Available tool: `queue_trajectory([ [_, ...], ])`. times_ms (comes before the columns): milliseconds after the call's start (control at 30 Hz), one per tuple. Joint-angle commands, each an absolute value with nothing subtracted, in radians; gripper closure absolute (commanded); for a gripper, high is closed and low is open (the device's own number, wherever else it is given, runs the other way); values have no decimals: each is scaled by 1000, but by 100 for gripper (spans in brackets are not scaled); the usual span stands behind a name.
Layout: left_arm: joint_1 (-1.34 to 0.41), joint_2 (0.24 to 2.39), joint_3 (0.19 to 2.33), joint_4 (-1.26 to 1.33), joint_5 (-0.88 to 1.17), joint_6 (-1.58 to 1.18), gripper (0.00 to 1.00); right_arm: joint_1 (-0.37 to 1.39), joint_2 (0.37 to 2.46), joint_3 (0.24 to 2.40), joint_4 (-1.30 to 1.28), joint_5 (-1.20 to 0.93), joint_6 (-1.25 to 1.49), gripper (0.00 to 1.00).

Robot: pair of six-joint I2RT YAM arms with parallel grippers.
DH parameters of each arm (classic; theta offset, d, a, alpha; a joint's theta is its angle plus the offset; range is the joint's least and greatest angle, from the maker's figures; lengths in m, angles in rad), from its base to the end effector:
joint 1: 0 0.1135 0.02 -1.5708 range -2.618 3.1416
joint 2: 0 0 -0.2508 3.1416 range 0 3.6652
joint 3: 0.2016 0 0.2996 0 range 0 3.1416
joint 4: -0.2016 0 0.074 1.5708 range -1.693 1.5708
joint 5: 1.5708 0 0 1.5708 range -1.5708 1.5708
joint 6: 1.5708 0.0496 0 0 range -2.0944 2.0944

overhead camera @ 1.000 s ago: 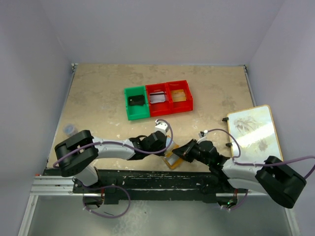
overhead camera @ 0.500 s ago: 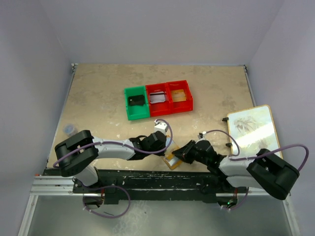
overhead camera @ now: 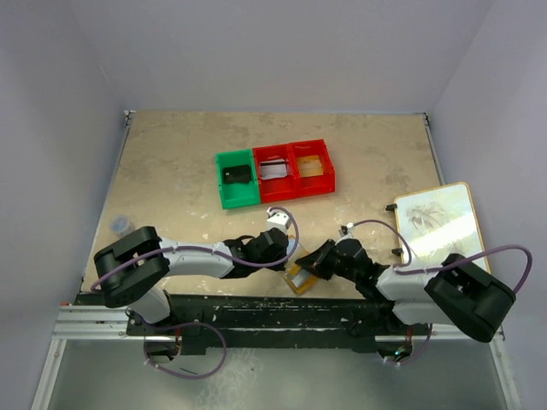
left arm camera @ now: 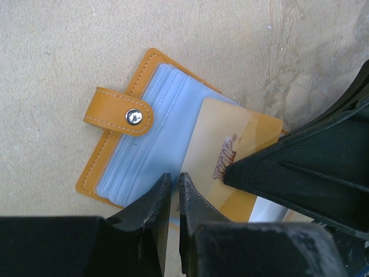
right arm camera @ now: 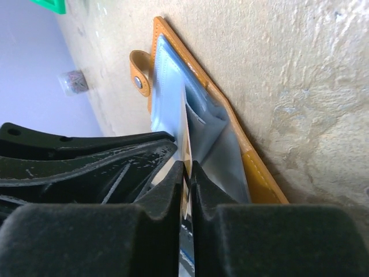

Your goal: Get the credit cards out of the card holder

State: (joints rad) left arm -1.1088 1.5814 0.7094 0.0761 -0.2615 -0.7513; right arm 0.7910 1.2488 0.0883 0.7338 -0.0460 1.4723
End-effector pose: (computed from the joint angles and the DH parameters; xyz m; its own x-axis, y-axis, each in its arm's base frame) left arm 0.1642 -0.3011 0.0910 -0.7680 0.0630 -0.6374 0.3557 0.8696 -0.3426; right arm 0.1567 0.1617 0.0550 -0.7648 0.6404 -0.0706 0.2169 0.3590 0.9078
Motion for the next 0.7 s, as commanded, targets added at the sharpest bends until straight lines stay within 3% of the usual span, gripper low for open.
queue_trajectory([
  [0, -1115, 1539, 694, 40, -304, -773, 92, 790, 1220, 121, 634, -47, 1425, 86],
  [67, -1115, 1535, 691, 42, -305, -777, 92, 790, 1197, 112, 615, -48, 1416, 75],
  [200, -1115, 1535, 688, 49, -304, -783, 92, 790, 1120, 83, 586, -27, 1414, 76],
  [333, -1115, 1534, 686, 55, -302, -783, 92, 790, 1044, 63, 565, -38, 1403, 100],
  [533, -1115, 1485, 671, 36, -360, -802, 91, 790, 932, 79, 406, -37, 1387, 100],
  [667, -1115, 1343, 638, 16, -430, -824, 85, 790, 809, 143, 208, 4, 1263, 100],
])
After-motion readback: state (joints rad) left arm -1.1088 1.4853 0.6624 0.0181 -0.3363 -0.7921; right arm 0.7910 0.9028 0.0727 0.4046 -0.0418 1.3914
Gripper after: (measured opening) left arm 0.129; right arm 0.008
